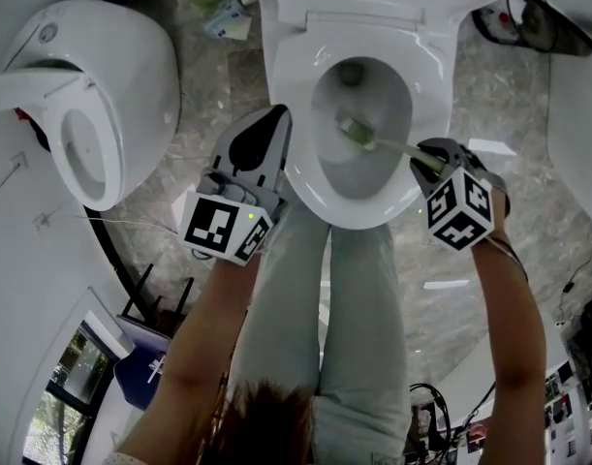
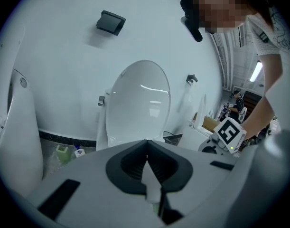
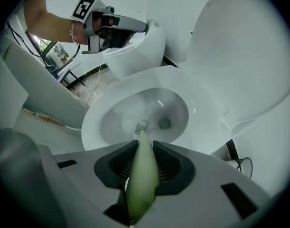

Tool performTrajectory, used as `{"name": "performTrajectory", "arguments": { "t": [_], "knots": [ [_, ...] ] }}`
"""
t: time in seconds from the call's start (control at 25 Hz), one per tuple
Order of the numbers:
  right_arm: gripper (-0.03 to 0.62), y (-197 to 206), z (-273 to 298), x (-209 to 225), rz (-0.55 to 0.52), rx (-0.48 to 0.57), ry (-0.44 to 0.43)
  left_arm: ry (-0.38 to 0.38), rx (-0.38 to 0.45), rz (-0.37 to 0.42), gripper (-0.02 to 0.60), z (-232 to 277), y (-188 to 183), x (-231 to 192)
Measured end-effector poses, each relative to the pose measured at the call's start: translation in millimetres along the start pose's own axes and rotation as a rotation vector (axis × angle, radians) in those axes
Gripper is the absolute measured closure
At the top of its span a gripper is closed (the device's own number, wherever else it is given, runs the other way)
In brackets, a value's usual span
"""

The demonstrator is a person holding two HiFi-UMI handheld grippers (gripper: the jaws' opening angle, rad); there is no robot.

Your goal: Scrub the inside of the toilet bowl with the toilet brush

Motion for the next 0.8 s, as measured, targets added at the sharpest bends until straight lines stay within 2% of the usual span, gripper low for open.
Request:
{"name": "performTrajectory", "arguments": {
  "t": [0.4,0.8],
  "knots": [
    [0.487,-9,-5,10,-0.046,-0.048,0.036,-0.005,0.001,-0.005,0.578,-3,-1,-2],
    [0.487,-8,-17,44,-0.059,-0.093,0.107,-0.003,0.005,-0.011,0.578,-2,-4,-4]
  ]
}}
Point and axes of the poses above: the fingertips, and each gripper's own axes: z forward along the fingers, x to its right, y out of its underside, the point moved 5 cm from there along -z, backward along the fingers, and after that the axes turned 1 degree about -x, right-handed, at the moved point
